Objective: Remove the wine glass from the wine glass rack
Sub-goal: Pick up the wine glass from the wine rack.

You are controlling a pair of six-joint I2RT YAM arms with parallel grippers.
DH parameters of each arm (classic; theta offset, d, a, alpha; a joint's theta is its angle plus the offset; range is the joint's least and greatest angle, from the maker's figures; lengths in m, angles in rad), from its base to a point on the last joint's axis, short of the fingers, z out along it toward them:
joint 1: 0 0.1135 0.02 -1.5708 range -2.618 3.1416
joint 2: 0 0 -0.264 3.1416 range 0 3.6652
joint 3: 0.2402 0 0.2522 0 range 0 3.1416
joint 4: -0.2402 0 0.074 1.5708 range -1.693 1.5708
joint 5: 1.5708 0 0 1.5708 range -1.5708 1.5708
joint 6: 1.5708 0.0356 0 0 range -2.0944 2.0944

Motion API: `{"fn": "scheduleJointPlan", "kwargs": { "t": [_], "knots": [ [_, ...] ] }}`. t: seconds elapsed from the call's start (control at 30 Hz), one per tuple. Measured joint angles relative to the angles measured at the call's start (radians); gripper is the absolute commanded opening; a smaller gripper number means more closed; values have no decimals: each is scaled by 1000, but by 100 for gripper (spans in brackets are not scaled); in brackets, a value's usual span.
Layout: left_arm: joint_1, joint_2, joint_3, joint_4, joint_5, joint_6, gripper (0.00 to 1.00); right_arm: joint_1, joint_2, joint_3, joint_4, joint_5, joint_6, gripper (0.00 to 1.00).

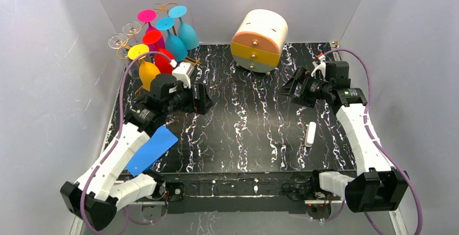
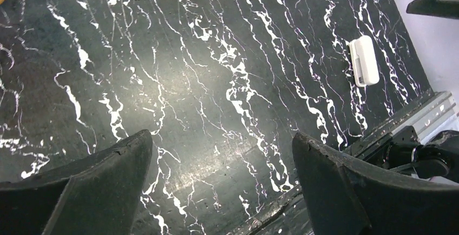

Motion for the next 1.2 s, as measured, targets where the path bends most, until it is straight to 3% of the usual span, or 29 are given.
{"fn": "scheduleJointPlan", "kwargs": {
  "t": [0.3,0.43,0.67,0.87,1.03,1.2],
  "knots": [
    [0,-154,-103,-22,-222,-117,98,0,11,-42,4,89,135,99],
    [0,-164,-111,-35,-241,-139,98,-1,2,-82,8,145,189,99],
    [0,-288,-185,-88,-344,-201,98,-1,-8,-165,66,19,212,99],
    [0,-447,-259,-125,-389,-285,98,-1,-29,-165,85,7,197,99],
    [0,-472,-206,-200,-489,-347,95,-1,-53,-165,86,7,188,99],
    [0,-346,-5,-330,-665,-383,89,-1,-53,-158,84,5,185,99]
  ]
}}
